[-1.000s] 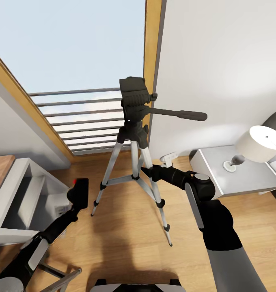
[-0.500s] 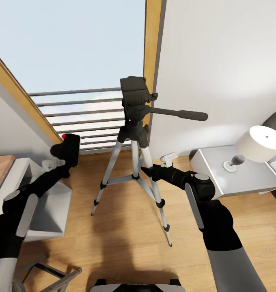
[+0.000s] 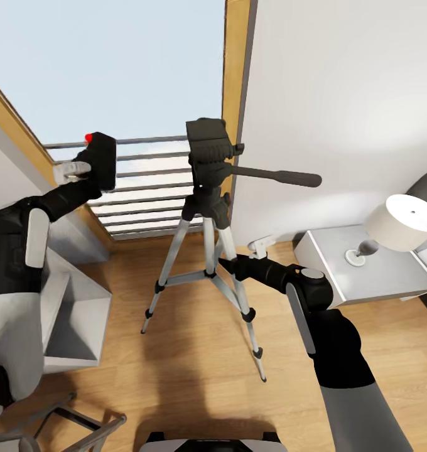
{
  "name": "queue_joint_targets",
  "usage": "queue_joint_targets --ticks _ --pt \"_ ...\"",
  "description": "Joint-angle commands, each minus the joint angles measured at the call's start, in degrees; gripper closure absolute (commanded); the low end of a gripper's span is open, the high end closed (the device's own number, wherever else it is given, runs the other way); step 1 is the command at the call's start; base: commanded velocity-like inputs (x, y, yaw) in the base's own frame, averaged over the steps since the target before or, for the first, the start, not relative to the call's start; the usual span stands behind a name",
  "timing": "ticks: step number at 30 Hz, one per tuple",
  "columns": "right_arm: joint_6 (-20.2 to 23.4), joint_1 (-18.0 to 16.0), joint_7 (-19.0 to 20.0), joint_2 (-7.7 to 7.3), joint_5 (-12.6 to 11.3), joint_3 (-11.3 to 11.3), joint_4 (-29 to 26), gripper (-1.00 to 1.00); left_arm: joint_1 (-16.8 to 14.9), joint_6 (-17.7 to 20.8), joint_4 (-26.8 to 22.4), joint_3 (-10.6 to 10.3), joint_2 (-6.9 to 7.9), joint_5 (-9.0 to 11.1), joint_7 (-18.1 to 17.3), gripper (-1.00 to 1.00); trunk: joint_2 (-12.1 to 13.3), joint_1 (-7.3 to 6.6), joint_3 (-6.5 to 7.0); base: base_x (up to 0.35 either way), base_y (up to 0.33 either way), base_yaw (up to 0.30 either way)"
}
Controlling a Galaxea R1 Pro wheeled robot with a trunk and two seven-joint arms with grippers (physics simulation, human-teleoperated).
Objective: Attach the digital camera to the camera tripod in the bedroom.
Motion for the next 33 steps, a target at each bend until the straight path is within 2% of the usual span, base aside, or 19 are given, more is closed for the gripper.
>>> queue_joint_targets --ticks 1,5,6,8,9,11,12,14,15,16,17,21,22,27,28,31,33 --pt "-0.08 -0.03 -0.69 0.00 3.73 -0.13 0.32 1.00 -2.08 0.63 1.59 -0.17 -0.14 -0.10 -0.18 1.00 -0.07 0.04 -0.09 0.000 0.000 0.000" --pt "-0.08 -0.03 -1.09 0.00 3.73 -0.13 0.30 1.00 -10.78 1.15 8.27 -2.23 -1.46 -0.81 -0.16 1.00 -0.07 0.04 -0.09 0.000 0.000 0.000" --pt "-0.08 -0.04 -1.42 0.00 3.73 -0.12 0.29 1.00 -15.47 1.25 12.34 -3.71 -2.56 -1.56 -0.16 1.00 -0.07 0.04 -0.09 0.000 0.000 0.000" --pt "-0.08 -0.04 -1.70 0.01 3.73 -0.11 0.29 1.00 -20.16 1.31 16.61 -5.33 -3.87 -2.62 -0.16 1.00 -0.07 0.04 -0.09 0.000 0.000 0.000" --pt "-0.08 -0.02 -1.90 0.01 3.73 -0.12 0.29 1.00 -24.61 1.35 20.74 -7.02 -5.39 -3.92 -0.15 1.00 -0.07 0.04 -0.09 0.000 0.000 0.000" --pt "-0.08 -0.02 -2.03 0.02 3.73 -0.13 0.29 1.00 -28.74 1.37 24.50 -8.66 -7.23 -5.39 -0.15 1.00 -0.07 0.04 -0.09 0.000 0.000 0.000" --pt "-0.08 -0.01 -2.11 0.01 3.73 -0.13 0.28 1.00 -32.52 1.39 27.77 -10.01 -9.34 -6.90 -0.15 1.00 -0.07 0.04 -0.09 0.000 0.000 0.000" --pt "-0.08 -0.01 -2.16 0.00 3.73 -0.13 0.28 1.00 -35.91 1.40 30.57 -10.95 -11.57 -8.45 -0.15 1.00 -0.07 0.04 -0.09 0.000 0.000 0.000" --pt "-0.08 -0.02 -2.19 0.00 3.73 -0.13 0.32 1.00 -38.76 1.41 33.03 -11.58 -13.70 -9.93 -0.15 1.00 -0.07 0.04 -0.09 0.000 0.000 0.000" --pt "-0.08 0.00 -2.21 -0.02 3.73 -0.13 0.33 1.00 -39.99 1.41 34.13 -11.82 -14.69 -10.66 -0.15 1.00 -0.07 0.04 -0.09 0.000 0.000 0.000" --pt "-0.08 0.00 -2.22 -0.08 3.73 -0.13 0.32 1.00 -42.06 1.41 36.12 -12.17 -16.52 -12.11 -0.15 1.00 -0.07 0.04 -0.09 0.000 0.000 0.000" --pt "-0.08 -0.02 -2.24 -0.15 3.73 -0.14 0.30 1.00 -46.27 1.42 39.85 -12.57 -19.94 -15.36 -0.15 1.00 -0.07 0.04 -0.09 0.000 0.000 0.000" --pt "-0.08 -0.02 -2.25 -0.15 3.73 -0.14 0.29 1.00 -47.05 1.40 40.42 -12.59 -20.35 -15.88 -0.15 1.00 -0.07 0.04 -0.09 0.000 0.000 0.000" --pt "-0.03 -0.01 -2.25 -0.17 3.73 -0.14 0.33 1.00 -50.61 1.35 43.00 -12.67 -21.63 -17.67 -0.21 1.00 -0.07 0.04 -0.09 0.000 0.000 0.000" --pt "0.27 -0.04 0.12 0.19 0.61 -0.39 0.07 1.00 -50.55 1.04 43.33 -12.34 -21.97 -17.71 0.22 1.00 -0.07 0.04 -0.09 0.000 0.000 0.000" --pt "0.27 -0.04 0.12 0.49 0.49 -0.40 0.53 1.00 -50.55 0.65 44.31 -11.44 -22.90 -17.71 1.43 1.00 -0.07 0.04 -0.09 0.000 0.000 0.000" --pt "0.27 -0.04 0.12 0.50 0.49 -0.38 0.52 1.00 -50.55 0.65 44.98 -10.98 -22.87 -17.71 2.24 1.00 -0.07 0.04 -0.09 0.000 0.000 0.000"
